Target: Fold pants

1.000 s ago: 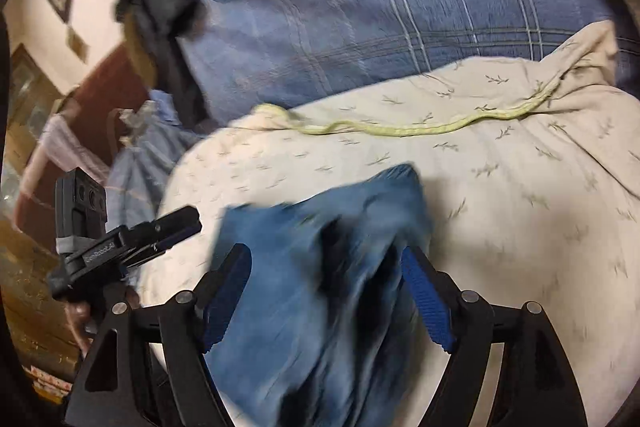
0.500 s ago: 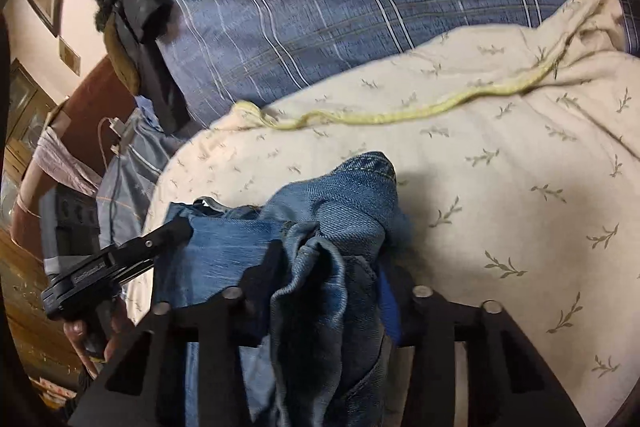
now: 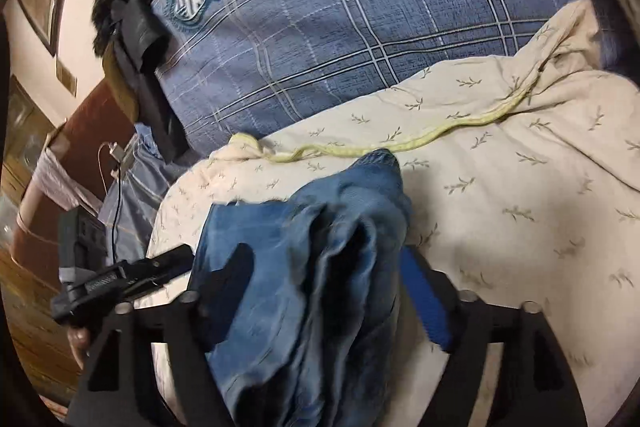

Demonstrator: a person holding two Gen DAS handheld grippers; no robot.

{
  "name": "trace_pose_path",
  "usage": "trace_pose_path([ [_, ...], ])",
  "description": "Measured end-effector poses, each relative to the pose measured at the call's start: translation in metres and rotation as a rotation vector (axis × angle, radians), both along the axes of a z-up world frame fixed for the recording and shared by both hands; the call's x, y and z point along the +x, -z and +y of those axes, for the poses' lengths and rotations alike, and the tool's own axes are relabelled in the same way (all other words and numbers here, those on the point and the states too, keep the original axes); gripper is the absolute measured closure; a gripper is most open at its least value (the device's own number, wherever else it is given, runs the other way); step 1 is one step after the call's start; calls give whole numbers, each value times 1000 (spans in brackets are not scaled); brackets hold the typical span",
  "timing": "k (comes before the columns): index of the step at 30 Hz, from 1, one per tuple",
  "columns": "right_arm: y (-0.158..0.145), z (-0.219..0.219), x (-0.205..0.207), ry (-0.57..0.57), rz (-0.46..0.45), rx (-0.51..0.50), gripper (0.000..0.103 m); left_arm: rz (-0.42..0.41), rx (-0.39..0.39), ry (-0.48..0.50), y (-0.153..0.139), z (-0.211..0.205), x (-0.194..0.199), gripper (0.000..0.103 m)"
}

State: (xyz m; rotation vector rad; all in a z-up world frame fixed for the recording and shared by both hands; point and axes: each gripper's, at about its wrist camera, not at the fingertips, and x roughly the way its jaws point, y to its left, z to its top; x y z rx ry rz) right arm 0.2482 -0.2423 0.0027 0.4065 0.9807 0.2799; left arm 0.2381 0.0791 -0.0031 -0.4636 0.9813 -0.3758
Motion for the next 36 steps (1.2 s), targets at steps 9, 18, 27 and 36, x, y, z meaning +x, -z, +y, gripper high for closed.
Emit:
trace_pose_path([
  [9,25,1,-21,-15,70,24,52,32,-46,60,12,-24,-16,81],
  [18,31,-14,-20,22,82,109,45,9,29,54,11,-28,-29,70],
  [27,26,-10,-64,50,54,193,27,-17,14,10,8,-18,-77,59],
  [36,33,-12,-76,59,14,124,57,-159,33,13,7,-22,-116,79],
])
